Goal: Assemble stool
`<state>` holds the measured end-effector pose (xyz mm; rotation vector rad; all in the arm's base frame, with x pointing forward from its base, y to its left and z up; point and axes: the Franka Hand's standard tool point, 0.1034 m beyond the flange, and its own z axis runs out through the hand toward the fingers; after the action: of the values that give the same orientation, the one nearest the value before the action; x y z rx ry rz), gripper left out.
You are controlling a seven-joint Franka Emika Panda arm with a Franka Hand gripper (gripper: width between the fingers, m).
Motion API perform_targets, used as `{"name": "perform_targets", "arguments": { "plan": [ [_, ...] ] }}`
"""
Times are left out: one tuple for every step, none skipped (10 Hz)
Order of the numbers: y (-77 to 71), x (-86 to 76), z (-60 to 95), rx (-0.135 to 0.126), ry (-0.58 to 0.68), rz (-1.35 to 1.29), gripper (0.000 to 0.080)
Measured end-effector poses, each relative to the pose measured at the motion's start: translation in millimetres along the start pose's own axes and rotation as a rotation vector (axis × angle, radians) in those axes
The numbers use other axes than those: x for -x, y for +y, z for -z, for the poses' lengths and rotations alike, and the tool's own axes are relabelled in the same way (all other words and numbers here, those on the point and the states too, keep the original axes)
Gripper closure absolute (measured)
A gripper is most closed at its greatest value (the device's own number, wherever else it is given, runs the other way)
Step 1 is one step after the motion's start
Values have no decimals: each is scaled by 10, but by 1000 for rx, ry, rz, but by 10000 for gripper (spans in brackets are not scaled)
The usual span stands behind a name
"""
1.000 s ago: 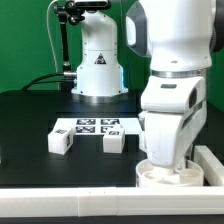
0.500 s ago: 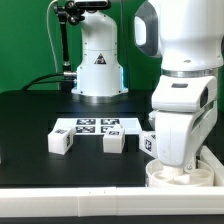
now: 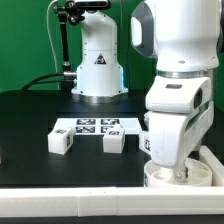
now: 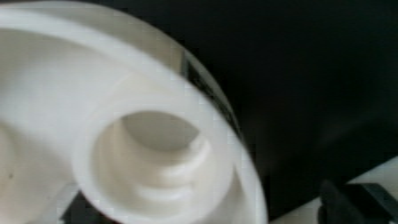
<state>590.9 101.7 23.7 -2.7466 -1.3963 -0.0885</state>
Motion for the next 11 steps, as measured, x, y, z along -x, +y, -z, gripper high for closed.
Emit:
{"name": "perform_targets", "arguments": {
  "plan": [
    [-5, -2, 126, 4, 0, -21, 192],
    [-4, -5, 250, 3, -3, -44, 158],
    [-10, -9, 336, 10, 1, -62, 152],
    [-22, 0, 407, 20, 7, -73, 152],
    [-17, 22, 492, 50, 33, -97, 151],
    [-44, 103, 499, 58, 41, -119, 151],
    [-43, 197, 459, 61, 47, -136, 151],
    [-45, 198, 456, 58, 42, -140, 151],
    [-48, 192, 456, 58, 43, -152, 151],
    [-47, 197, 452, 58, 42, -153, 151],
    [-48, 196, 451, 56, 44, -172, 151]
  ]
}}
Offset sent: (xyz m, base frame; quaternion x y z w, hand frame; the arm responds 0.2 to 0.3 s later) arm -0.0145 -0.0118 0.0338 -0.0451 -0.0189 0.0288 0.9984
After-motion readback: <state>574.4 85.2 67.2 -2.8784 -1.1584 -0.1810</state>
